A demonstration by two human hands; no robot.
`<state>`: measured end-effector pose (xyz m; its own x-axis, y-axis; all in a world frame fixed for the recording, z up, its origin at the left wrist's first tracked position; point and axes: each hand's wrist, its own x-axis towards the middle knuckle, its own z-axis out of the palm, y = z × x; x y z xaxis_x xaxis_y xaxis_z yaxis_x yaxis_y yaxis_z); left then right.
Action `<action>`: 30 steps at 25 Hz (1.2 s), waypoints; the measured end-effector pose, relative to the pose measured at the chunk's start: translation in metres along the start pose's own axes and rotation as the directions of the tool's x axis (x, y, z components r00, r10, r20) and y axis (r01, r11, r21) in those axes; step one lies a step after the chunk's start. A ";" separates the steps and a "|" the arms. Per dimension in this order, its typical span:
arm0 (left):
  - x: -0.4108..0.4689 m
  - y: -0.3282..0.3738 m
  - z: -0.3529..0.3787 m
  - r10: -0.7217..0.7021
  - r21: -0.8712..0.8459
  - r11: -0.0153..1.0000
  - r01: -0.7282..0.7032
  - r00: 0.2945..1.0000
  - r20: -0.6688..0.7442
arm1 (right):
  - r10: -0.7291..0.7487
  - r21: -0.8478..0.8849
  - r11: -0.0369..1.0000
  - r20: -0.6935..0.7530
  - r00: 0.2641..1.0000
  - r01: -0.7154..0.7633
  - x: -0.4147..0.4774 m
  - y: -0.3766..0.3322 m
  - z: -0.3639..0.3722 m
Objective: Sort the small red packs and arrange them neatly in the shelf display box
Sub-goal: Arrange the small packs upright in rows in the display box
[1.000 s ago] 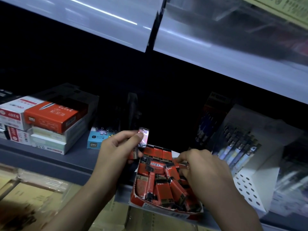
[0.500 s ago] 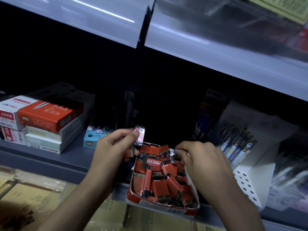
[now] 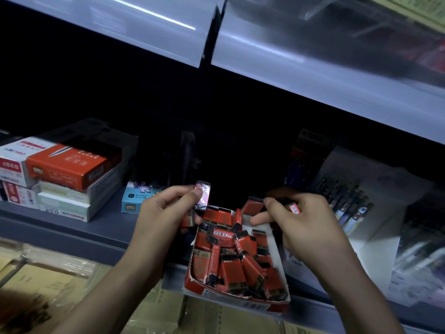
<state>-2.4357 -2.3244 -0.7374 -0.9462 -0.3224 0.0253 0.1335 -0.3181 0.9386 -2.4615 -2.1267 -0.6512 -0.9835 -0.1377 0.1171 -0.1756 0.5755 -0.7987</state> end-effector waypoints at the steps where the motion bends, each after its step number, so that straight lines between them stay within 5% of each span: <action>1: 0.000 0.000 0.000 0.001 0.001 1.000 -0.001 1.000 -0.002 | 0.018 0.049 0.999 0.011 1.000 -0.019 -0.001 -0.001 0.000; 12: 0.000 0.001 0.001 -0.007 -0.004 1.000 0.007 1.000 -0.003 | 0.025 -0.068 0.997 -0.022 0.999 -0.027 -0.002 -0.001 0.006; 17: 0.000 0.001 0.000 -0.001 0.003 1.000 0.001 1.000 0.001 | -0.039 -0.421 0.905 -0.217 0.975 -0.058 0.003 0.004 0.003; 30: 0.002 -0.001 -0.001 0.003 -0.006 1.000 -0.003 1.000 -0.007 | -0.105 -0.638 0.768 -0.034 0.994 0.059 0.011 0.015 0.023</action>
<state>-2.4369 -2.3256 -0.7388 -0.9437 -0.3298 0.0260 0.1385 -0.3223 0.9364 -2.4738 -2.1386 -0.6754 -0.9605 -0.1700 0.2202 -0.2204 0.9481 -0.2294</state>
